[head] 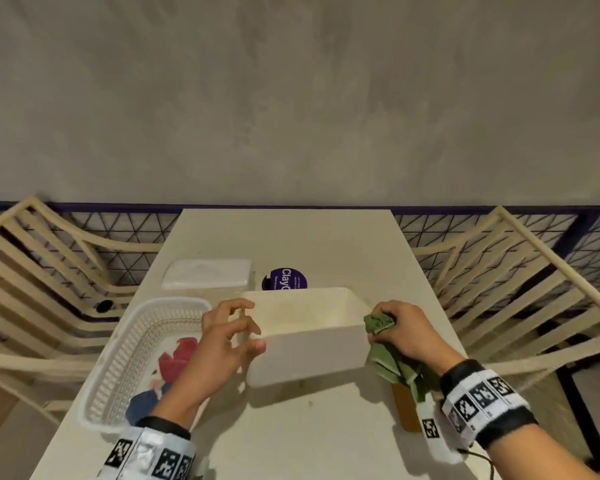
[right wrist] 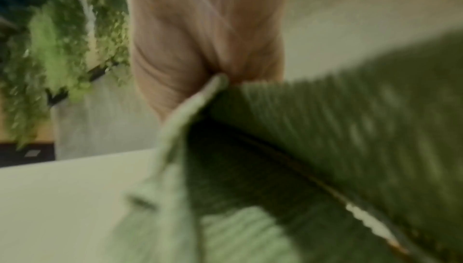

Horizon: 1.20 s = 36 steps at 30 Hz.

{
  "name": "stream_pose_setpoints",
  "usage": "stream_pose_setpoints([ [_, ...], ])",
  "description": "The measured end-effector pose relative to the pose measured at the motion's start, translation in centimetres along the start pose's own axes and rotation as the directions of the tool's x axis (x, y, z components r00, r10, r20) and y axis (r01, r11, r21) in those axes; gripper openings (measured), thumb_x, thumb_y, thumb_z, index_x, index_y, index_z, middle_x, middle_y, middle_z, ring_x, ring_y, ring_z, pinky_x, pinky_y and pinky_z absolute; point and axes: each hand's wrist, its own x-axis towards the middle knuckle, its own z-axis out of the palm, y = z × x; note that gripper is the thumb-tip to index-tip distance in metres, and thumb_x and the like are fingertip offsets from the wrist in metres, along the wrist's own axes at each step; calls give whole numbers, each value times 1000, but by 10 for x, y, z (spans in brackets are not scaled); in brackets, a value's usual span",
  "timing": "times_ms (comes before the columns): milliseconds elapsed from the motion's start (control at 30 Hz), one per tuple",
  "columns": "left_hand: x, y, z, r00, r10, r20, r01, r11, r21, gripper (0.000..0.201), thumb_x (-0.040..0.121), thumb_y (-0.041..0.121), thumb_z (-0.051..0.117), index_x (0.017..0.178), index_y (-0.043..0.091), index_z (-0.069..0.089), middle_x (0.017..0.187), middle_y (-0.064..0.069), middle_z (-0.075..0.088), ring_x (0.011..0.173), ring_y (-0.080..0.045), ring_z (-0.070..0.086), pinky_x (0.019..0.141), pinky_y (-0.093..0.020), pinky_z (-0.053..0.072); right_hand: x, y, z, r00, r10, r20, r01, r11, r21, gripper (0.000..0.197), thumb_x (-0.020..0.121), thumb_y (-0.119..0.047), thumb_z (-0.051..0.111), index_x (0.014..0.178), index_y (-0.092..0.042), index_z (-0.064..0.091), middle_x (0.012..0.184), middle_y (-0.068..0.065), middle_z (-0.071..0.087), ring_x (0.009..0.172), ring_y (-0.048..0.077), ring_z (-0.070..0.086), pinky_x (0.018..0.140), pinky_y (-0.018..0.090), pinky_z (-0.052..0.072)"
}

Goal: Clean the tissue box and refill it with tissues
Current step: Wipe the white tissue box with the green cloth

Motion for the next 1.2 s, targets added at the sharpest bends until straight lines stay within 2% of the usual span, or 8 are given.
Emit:
stream_pose_setpoints([
  [100, 0, -36, 23, 990, -123, 66, 107, 974, 198, 23, 77, 7, 70, 65, 24, 59, 141, -1, 39, 124, -15, 36, 94, -14, 22, -22, 10, 33, 988, -31, -154, 18, 996, -85, 14, 72, 1, 67, 77, -12, 65, 88, 0, 57, 79, 15, 54, 63, 0, 35],
  [233, -3, -64, 39, 960, -220, 172, 177, 955, 237, 34, 76, -12, 57, 62, 18, 54, 129, -7, 48, 92, -6, 55, 66, 3, 34, -40, 31, 79, 995, 42, -91, -47, 997, -63, 23, 76, 8, 58, 76, -15, 60, 94, 0, 52, 78, 13, 53, 59, 8, 35],
  [433, 24, -88, 51, 974, -216, 70, 180, 922, 343, 25, 76, 2, 62, 65, 24, 58, 135, -5, 54, 123, -18, 52, 89, -10, 35, -11, 30, 91, 981, 78, -178, -93, 992, -81, 21, 77, 10, 57, 83, -8, 66, 97, 2, 55, 75, 13, 52, 62, 17, 38],
  [667, 62, -83, 50, 964, -260, 54, 225, 907, 356, 16, 79, 4, 60, 71, 18, 63, 114, -11, 62, 97, -28, 62, 78, -29, 46, 23, 24, 87, 978, 107, -177, -121, 990, -68, 27, 78, 11, 56, 96, -4, 67, 107, 10, 59, 85, 22, 59, 68, 19, 38],
  [767, 60, -96, 49, 953, -286, 98, 240, 912, 333, 28, 73, 7, 61, 72, 34, 64, 137, 5, 50, 122, -25, 52, 103, -36, 42, 17, 27, 81, 981, 114, -159, -111, 994, 23, 47, 77, 13, 57, 119, -8, 60, 117, 11, 57, 100, 22, 57, 82, 16, 40],
  [900, 48, -58, 43, 967, -250, 51, 227, 934, 277, 40, 83, 24, 65, 122, 26, 57, 149, 5, 32, 137, -14, 30, 111, -28, 23, -2, 13, 62, 948, 97, -303, -72, 993, 91, 53, 76, 10, 64, 123, -13, 58, 117, 9, 54, 104, 23, 55, 85, 19, 41],
  [1067, 6, 5, 53, 915, -68, 397, 108, 991, -80, 67, 78, 27, 71, 130, 50, 36, 134, 19, 44, 121, -3, 48, 103, -21, 38, -17, -67, 59, 981, 20, -191, 78, 867, 492, 34, 74, -6, 75, 104, -19, 63, 98, -5, 63, 90, 6, 58, 77, 12, 45],
  [1200, -9, 9, 23, 987, -160, -19, 144, 931, -336, 70, 74, 5, 73, 123, 44, 45, 113, 23, 57, 100, 17, 56, 85, -6, 45, -6, -137, 84, 999, -44, -26, 47, 603, 796, 26, 80, -2, 68, 102, -14, 63, 90, 1, 68, 84, 15, 64, 79, 30, 54],
])
